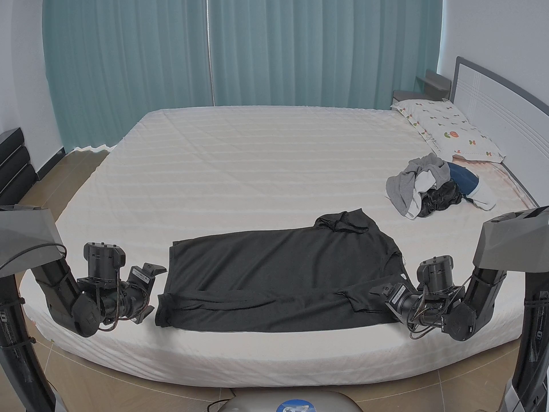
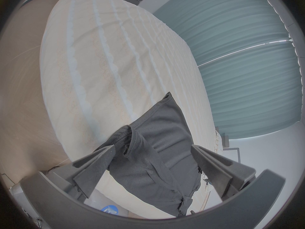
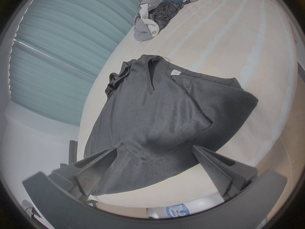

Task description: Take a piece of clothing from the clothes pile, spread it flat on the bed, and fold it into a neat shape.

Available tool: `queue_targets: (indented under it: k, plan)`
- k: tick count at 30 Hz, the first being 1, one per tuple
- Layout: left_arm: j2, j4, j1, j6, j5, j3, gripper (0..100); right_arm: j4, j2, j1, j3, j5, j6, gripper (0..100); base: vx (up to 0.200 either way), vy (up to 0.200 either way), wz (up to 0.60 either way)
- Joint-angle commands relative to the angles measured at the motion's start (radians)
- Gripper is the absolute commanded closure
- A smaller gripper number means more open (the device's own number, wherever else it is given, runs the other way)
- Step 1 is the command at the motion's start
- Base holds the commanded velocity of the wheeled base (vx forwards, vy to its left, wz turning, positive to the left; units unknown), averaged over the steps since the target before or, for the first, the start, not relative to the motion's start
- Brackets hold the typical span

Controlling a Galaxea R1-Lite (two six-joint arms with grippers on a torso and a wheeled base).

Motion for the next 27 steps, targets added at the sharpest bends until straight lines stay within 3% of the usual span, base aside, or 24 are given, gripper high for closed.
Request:
queue_targets:
  k: [1, 4, 12, 13, 27]
  plan:
    - [0.002, 0.0, 0.0, 0.0, 0.0, 0.0, 0, 0.0, 0.011, 0.014, 0.0, -0.014, 0.0, 0, 0.0, 0.0, 0.0]
    - [0.002, 0.0, 0.0, 0.0, 0.0, 0.0, 0, 0.0, 0.027, 0.019, -0.002, -0.05, -0.001, 0, 0.0, 0.0, 0.0]
    - [0.002, 0.0, 0.0, 0.001, 0.0, 0.0, 0, 0.0, 0.042, 0.016, -0.031, -0.055, 0.0, 0, 0.0, 0.0, 0.0]
    - [0.002, 0.0, 0.0, 0.001, 0.0, 0.0, 0, 0.0, 0.047, 0.014, -0.04, -0.057, 0.0, 100, 0.0, 0.0, 0.0]
    - [0.002, 0.0, -0.002, 0.0, 0.0, 0.0, 0, 0.0, -0.007, 0.018, -0.007, -0.08, 0.007, 100, 0.0, 0.0, 0.0]
